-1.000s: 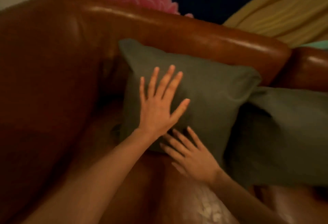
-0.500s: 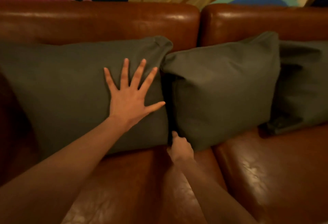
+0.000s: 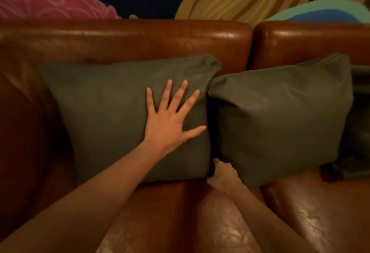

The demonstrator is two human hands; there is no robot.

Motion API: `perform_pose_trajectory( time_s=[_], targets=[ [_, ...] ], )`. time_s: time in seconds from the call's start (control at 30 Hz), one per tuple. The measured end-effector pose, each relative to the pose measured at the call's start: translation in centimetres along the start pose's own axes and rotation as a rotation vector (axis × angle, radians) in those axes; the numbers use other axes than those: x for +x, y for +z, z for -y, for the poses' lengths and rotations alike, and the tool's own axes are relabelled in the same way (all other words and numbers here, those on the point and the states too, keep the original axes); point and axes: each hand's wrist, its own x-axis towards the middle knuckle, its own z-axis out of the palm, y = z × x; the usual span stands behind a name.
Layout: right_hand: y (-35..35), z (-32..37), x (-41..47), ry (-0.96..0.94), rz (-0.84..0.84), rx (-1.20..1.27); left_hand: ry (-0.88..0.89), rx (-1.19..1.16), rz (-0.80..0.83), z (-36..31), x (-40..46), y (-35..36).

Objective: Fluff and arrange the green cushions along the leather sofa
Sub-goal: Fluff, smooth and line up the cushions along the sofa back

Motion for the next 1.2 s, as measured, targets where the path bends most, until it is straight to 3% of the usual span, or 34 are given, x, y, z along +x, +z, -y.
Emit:
perform_pose_trajectory(
  time_s=[0.1, 0.23, 0.37, 0.47, 0.57, 0.67, 0.83, 0.93, 1.07, 1.2],
  targets=[
    [-2.7, 1.9, -1.1, -0.024, 0.101, 0.134, -0.076, -0.063, -0.025, 2.7, -1.9, -1.6],
    [-5.9, 4.4, -2.5, -0.078, 0.138, 0.392, -0.431, -0.217, -0.031, 8.2, -5.2, -4.6],
    [-8.5, 7.9, -2.8, -0.140, 0.076, 0.630, -0.827, -0.551, 0.037, 12.7, -7.9, -6.6],
    [-10.8, 10.1, -1.6, -0.148, 0.045, 0.704, -0.995, -0.820, 0.123, 15.3, -8.0, -6.2],
    [-12.0, 11.3, -0.4, -0.115, 0.057, 0.801, -1.024, -1.070, 0.227, 17.6, -6.7, -4.7],
    [-11.7, 12.0, 0.8, -0.137, 0.017, 0.880, -1.001, -1.152, 0.238, 18.8, -5.0, -2.5],
    [-10.8, 13.2, 3.7, -0.110, -0.191, 1.038, -1.164, -1.179, 0.023, 20.9, -3.0, 1.8],
    [-10.7, 14.1, 5.2, -0.106, -0.303, 1.016, -1.149, -1.161, -0.020, 21.8, -1.9, 3.6],
    [-9.9, 14.4, 4.7, -0.035, -0.463, 0.920, -1.080, -1.004, -0.095, 20.7, -1.7, 3.3],
    [-7.5, 15.4, 1.6, 0.036, -0.727, 0.806, -0.865, -0.555, -0.182, 17.2, -3.8, 1.1]
  ],
)
